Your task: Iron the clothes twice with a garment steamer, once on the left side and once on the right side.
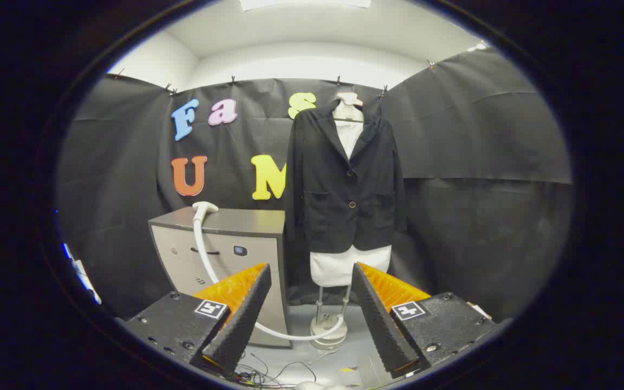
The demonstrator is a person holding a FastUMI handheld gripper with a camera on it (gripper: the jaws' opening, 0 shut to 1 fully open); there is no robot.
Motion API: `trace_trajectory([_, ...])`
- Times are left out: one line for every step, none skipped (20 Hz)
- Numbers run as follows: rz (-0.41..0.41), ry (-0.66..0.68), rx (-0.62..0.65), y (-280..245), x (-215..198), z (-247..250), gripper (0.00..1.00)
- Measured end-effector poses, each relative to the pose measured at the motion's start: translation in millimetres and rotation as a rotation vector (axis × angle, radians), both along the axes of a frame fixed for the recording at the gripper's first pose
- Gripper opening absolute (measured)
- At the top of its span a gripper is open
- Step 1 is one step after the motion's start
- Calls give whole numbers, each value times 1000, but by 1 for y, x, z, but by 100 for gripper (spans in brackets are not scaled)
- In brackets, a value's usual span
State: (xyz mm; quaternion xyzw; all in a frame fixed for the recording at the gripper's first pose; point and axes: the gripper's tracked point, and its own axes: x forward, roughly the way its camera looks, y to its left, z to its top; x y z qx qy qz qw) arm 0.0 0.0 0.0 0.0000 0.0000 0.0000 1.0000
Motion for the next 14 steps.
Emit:
trace_trajectory([0, 1, 1, 1, 0, 1, 96])
trace_trajectory([0, 1, 1, 2, -1, 1, 96])
trace_trajectory([0, -2, 0, 3, -2, 2, 96])
trace_trajectory([0, -4, -2, 2, -1, 2, 96])
trace_trajectory([-3, -4, -2, 2, -1, 3, 96])
trace_trajectory([-3, -3, -1, 4, 0, 3, 96])
trace_trajectory([-1, -3, 1, 6, 1, 3, 96])
trace_trajectory([2, -4, 1, 8, 2, 3, 96])
trace_trajectory([5, -4, -1, 10, 2, 5, 96])
trace_trajectory([9, -4, -6, 13, 4, 6, 96])
trace_trajectory([12, -7, -11, 15, 6, 8, 96])
trace_trajectory([15, -9, -17, 18, 9, 10, 96])
trace_trajectory([21, -11, -21, 22, 12, 13, 96])
trace_trajectory([31, -9, -25, 28, 16, 15, 96])
